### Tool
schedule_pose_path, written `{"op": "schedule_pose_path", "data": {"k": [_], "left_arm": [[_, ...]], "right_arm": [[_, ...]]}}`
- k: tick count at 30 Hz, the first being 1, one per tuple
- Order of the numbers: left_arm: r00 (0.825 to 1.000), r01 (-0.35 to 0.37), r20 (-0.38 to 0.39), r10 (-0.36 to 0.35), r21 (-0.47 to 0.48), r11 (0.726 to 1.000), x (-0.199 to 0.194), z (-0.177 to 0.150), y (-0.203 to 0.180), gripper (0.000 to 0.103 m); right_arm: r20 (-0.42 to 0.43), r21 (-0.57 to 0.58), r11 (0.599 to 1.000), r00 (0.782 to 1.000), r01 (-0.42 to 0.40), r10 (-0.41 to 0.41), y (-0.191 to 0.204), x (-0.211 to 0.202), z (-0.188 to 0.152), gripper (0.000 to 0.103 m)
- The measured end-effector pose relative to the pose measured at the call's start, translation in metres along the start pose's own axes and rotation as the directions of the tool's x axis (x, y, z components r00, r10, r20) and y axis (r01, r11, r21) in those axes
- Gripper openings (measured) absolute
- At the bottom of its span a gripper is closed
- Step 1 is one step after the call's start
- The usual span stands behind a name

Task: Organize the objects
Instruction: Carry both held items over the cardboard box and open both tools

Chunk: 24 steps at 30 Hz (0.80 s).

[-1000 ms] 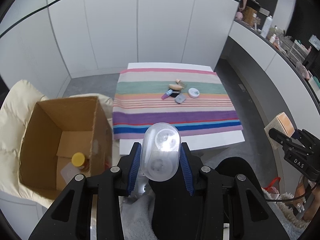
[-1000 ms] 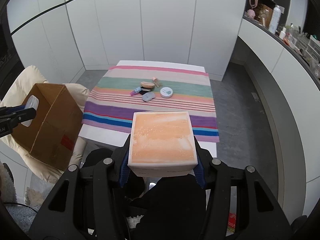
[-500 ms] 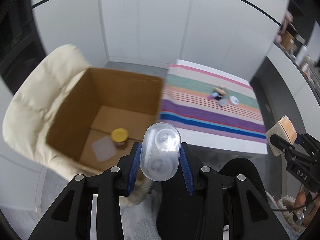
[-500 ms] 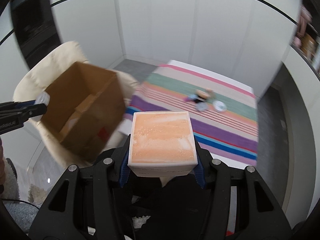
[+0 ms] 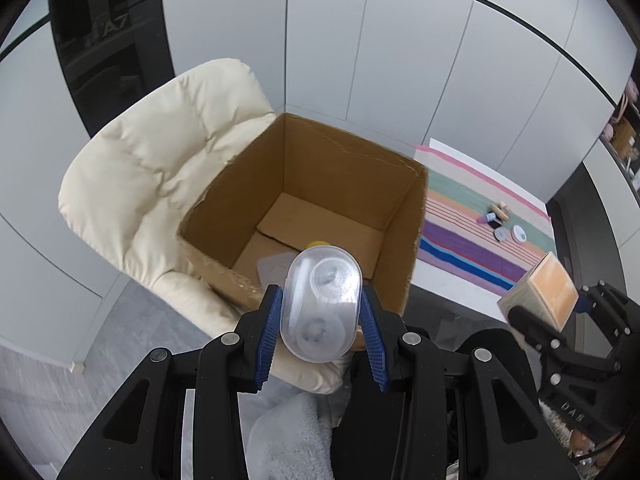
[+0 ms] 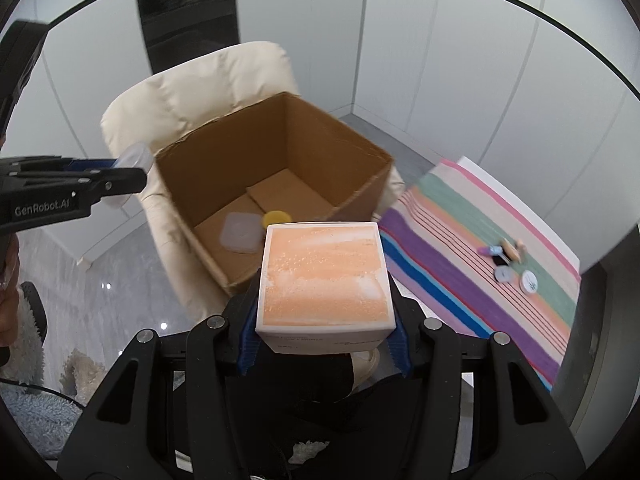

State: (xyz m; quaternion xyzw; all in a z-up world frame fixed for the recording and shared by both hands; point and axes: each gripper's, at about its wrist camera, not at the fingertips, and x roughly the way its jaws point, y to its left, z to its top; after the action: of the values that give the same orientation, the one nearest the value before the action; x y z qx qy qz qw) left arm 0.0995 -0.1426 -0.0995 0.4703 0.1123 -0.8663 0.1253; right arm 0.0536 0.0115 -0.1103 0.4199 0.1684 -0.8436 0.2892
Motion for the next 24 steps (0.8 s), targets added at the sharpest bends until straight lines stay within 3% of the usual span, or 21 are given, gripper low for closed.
{"op": "schedule_pose_path", "data": {"k": [12, 24], "left_arm": [[1.000, -0.009, -0.002, 0.009, -0.026, 1.000, 0.020, 0.008, 0.008, 0.040], [0.996, -0.086, -0.023, 0.084, -0.089, 0.992, 0.094, 0.059, 0.029, 0.040]], "right_arm": [[-0.018, -0.031, 0.999, 1.000, -0.009, 0.009, 0.011, 0.020, 0.013, 0.054], [-0.006, -0.076, 0.997, 1.000, -0.015, 0.015, 0.027, 0.085, 0.074, 0.054]]}}
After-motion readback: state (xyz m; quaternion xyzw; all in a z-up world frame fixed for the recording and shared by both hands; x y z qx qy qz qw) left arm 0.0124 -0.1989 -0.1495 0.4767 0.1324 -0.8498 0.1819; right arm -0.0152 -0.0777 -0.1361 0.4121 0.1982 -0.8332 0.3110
